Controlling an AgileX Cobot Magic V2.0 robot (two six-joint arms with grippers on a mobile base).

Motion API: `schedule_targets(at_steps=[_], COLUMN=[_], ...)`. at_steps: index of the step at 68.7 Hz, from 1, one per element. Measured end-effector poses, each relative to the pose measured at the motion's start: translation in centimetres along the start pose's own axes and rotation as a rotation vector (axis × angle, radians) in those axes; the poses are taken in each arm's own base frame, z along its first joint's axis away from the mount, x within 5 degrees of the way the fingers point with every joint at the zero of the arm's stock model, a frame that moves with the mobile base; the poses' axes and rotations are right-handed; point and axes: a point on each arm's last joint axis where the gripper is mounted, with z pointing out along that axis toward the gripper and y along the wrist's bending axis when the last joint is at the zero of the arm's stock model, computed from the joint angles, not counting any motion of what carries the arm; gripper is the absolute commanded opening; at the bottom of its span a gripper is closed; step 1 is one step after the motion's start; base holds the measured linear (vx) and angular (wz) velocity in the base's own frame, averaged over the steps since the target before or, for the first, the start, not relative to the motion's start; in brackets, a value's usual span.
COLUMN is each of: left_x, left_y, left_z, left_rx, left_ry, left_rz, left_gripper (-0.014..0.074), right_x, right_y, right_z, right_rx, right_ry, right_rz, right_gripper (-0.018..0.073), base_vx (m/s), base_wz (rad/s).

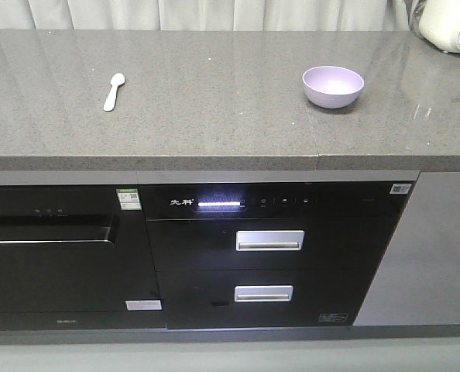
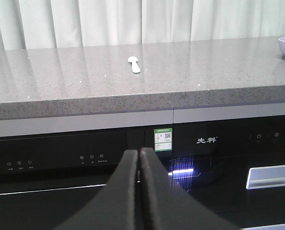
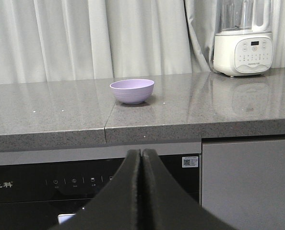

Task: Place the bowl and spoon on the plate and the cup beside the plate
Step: 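Creep forward and settle the base facing the spoon and bowl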

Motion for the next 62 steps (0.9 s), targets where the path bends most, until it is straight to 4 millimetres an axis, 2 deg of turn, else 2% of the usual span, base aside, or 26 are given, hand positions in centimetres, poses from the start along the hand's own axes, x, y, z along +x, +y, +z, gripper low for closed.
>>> schedule_targets(at_steps=[62], left_x=[0.0], left_y=[0.0], left_z=[0.0], left_rx=[0.0], left_ry=[0.0], left_rz=[0.0], left_gripper=[-0.0006], right_x=[0.0], right_y=[0.0], right_z=[0.0], right_rx=[0.0], right_ry=[0.0], right_rz=[0.0], right_gripper=[-0.0005], base_vx=[0.05], base_wz=[-0.02])
